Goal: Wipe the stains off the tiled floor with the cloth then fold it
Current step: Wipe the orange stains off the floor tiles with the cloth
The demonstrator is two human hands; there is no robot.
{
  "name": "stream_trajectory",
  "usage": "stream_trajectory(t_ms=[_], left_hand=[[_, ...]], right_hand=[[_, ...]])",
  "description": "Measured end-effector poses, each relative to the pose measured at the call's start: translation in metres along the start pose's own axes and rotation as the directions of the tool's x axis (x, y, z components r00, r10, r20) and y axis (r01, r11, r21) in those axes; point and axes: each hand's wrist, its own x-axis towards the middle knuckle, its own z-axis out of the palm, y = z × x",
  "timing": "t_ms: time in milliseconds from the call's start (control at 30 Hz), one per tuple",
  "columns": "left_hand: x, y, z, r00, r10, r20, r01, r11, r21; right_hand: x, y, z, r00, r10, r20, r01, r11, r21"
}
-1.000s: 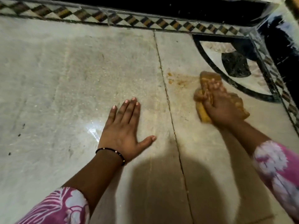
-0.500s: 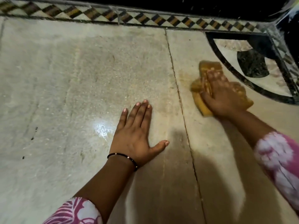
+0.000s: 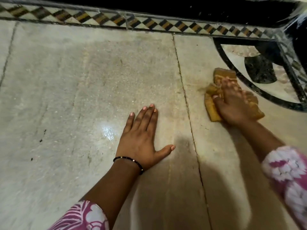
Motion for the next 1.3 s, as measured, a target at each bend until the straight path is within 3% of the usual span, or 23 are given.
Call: stream_trajectory(t_ms=[67,167,233,300,400,467,533,600,667,733,767,833,900,1000,1067,1200,1300], left_hand=[[0.000,0.000,0.001,1.000,-0.009,0.001,0.009,1.000,0.014],[0.001,0.001,0.000,1.000,-0.011,0.003,0.010,0.999,0.041],[0.001,0.002,0.000,1.000,0.002,0.011,-0.003,0.998,0.067],[-0.001,0.001,-0.001,1.000,-0.008,0.019,0.007,0.998,0.068],[0.000,0.003,-0.003,0.999,-0.013,0.037,0.010,0.998,0.068],[-0.001,0.004,-0.003,0.999,-0.022,0.041,0.020,0.998,0.064],[0.000,0.004,-0.003,0.998,-0.029,0.046,0.026,0.998,0.065],[-0.001,0.003,-0.003,0.999,-0.029,0.044,0.026,0.997,0.068],[0.000,0.003,-0.004,0.999,-0.022,0.043,0.019,0.997,0.071],[0.001,0.003,-0.004,0.999,-0.024,0.041,0.020,0.995,0.093],[0.000,0.003,-0.004,0.999,-0.026,0.038,0.022,0.994,0.103],[0.000,0.004,-0.003,0.999,-0.025,0.033,0.021,0.994,0.107],[0.000,0.004,-0.004,0.999,-0.017,0.027,0.015,0.994,0.105],[-0.001,0.004,-0.001,1.000,-0.019,0.012,0.017,0.992,0.123],[0.000,0.004,0.000,1.000,-0.020,-0.014,0.022,0.992,0.124],[-0.001,0.004,0.002,0.999,-0.011,-0.037,0.016,0.990,0.140],[-0.002,0.008,0.005,0.999,-0.025,-0.043,0.032,0.988,0.148]], right_hand=[[-0.024,-0.042,0.018,0.999,0.006,-0.045,-0.007,1.000,-0.008],[-0.030,-0.109,0.036,0.940,-0.341,-0.022,0.338,0.938,-0.071],[0.004,-0.125,0.022,0.902,-0.430,0.029,0.431,0.897,-0.101],[0.038,-0.103,0.007,0.934,-0.353,0.054,0.357,0.927,-0.113],[0.022,-0.023,-0.010,0.999,0.024,0.026,-0.020,0.992,-0.121],[-0.021,0.018,-0.014,0.950,0.312,0.013,-0.308,0.943,-0.124],[-0.063,0.017,-0.001,0.902,0.432,0.007,-0.429,0.897,-0.108],[-0.089,-0.024,0.021,0.950,0.313,-0.023,-0.314,0.947,-0.075],[-0.082,-0.070,0.036,0.996,0.065,-0.061,-0.071,0.991,-0.114],[-0.046,-0.093,0.032,0.981,-0.195,0.009,0.194,0.969,-0.156],[-0.022,-0.087,0.025,0.969,-0.241,0.055,0.247,0.954,-0.169],[0.010,-0.044,0.011,0.988,-0.151,0.038,0.155,0.978,-0.142],[-0.002,0.017,0.002,0.996,0.084,-0.010,-0.085,0.992,-0.094],[-0.076,0.060,0.007,0.926,0.373,-0.061,-0.377,0.924,-0.069],[-0.115,0.029,0.025,0.932,0.355,-0.077,-0.362,0.928,-0.093],[-0.106,-0.016,0.034,0.999,-0.039,-0.003,0.038,0.991,-0.125],[-0.084,0.013,0.021,0.999,0.028,-0.046,-0.030,0.998,-0.049]])
